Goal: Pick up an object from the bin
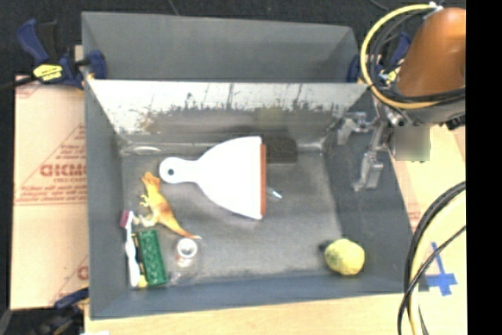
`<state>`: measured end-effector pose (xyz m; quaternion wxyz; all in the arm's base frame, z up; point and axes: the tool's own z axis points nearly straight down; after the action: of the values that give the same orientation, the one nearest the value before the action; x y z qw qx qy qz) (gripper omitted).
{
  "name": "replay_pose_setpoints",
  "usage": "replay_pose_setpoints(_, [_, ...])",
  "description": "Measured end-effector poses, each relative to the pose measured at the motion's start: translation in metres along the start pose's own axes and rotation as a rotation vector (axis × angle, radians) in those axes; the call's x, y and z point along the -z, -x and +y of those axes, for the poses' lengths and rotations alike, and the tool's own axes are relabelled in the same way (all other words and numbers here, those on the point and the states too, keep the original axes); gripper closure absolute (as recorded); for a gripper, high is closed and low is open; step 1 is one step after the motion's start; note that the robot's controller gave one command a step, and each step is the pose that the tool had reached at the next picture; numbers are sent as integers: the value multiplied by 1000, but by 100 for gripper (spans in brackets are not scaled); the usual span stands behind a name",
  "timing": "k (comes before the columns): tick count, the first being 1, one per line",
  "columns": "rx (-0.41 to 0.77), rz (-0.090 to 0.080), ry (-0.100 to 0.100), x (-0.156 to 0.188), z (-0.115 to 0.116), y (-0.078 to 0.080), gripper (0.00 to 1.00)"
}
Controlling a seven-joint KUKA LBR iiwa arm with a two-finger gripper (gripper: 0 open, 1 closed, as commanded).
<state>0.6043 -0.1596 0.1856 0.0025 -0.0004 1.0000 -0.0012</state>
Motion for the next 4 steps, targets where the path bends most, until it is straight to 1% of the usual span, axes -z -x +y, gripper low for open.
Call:
replay_pose_setpoints(1, [48, 2, 1, -118, 54, 46, 0])
replay_pose_setpoints(2, [93, -13, -5, -47, 55, 52, 0])
replay_pose_setpoints(3, [-62, 5, 0, -85, 74, 50, 0])
replay_pose_setpoints(4, [-43, -18, -7, -114, 87, 43, 0])
